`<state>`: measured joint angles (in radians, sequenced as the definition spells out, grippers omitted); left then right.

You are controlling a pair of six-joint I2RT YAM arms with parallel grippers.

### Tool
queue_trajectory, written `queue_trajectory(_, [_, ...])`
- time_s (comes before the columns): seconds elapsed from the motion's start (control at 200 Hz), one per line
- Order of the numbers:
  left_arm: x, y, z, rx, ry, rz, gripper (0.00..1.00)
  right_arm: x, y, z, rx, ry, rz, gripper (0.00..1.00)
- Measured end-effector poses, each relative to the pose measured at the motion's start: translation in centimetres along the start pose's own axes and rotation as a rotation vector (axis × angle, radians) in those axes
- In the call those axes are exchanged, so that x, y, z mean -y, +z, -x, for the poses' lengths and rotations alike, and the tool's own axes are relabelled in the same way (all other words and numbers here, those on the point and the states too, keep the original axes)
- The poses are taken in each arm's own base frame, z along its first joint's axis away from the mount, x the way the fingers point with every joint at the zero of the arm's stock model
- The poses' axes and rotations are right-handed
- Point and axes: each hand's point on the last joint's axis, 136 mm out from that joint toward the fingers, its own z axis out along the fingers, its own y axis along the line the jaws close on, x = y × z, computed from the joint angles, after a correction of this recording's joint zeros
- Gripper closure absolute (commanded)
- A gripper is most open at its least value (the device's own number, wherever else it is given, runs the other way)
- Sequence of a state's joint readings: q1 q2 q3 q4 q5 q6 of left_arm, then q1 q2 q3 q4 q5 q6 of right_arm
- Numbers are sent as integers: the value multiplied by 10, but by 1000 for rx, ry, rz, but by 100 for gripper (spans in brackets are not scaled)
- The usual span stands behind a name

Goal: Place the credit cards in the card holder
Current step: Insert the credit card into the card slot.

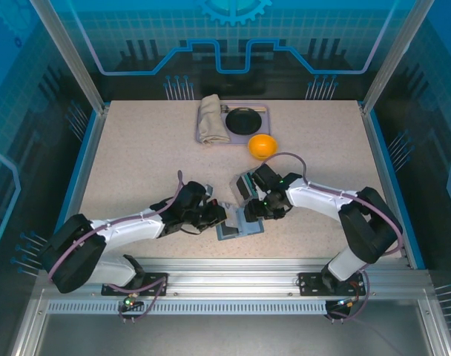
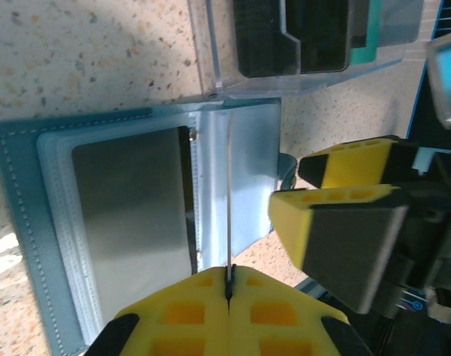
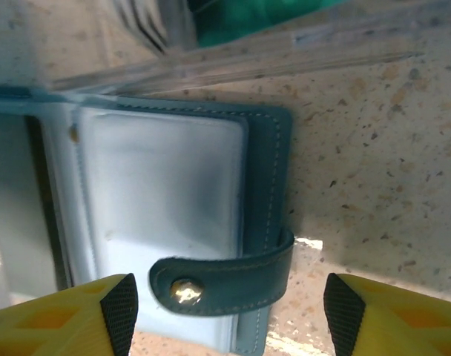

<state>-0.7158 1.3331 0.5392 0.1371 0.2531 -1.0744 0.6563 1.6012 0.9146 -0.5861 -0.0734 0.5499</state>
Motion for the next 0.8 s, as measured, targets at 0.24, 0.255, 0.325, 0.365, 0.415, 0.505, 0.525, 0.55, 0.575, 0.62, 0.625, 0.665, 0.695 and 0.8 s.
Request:
queue_trajectory(0.24, [-7, 16, 0, -3, 9, -17, 100, 3, 8, 4, 2, 6, -13, 38])
queue_trajectory(0.255, [-8, 17, -1, -5, 8, -13, 100, 3, 8, 5, 4, 5, -12, 39])
queue_trajectory(0.325, [-13, 21, -3, -13, 5, -1, 100, 4, 9, 7, 10, 11, -10, 40])
queue_trajectory(0.365, [-15, 23, -4, -18, 5, 6, 100, 5, 9, 9, 13, 17, -7, 41])
queue_trajectory(0.415, [-16, 24, -5, -21, 6, 8, 100, 6, 10, 10, 15, 23, -4, 41])
queue_trajectory(0.505, [-16, 27, -6, -23, 10, 4, 100, 7, 13, 10, 15, 28, 2, 47])
queue_trajectory(0.525, [-17, 28, -6, -24, 11, 3, 100, 7, 13, 10, 14, 29, 3, 49])
queue_trajectory(0.55, [-17, 29, -6, -23, 12, 0, 100, 8, 13, 11, 16, 33, 4, 51])
queue_trajectory(0.575, [-17, 30, -6, -23, 13, 0, 100, 8, 13, 11, 15, 40, 7, 53])
queue_trajectory(0.62, [-18, 32, -7, -24, 14, -1, 100, 8, 13, 12, 17, 40, 12, 55])
queue_trajectory(0.625, [-18, 32, -7, -24, 13, -2, 100, 8, 14, 12, 15, 41, 12, 56])
queue_trajectory(0.665, [-19, 34, -7, -25, 13, -5, 100, 9, 15, 12, 16, 43, 11, 58])
queue_trajectory(0.695, [-19, 35, -8, -25, 12, -9, 100, 11, 15, 11, 15, 47, 10, 60])
queue_trajectory(0.8, [-17, 37, -9, -23, 8, -24, 100, 15, 16, 11, 15, 63, 13, 64])
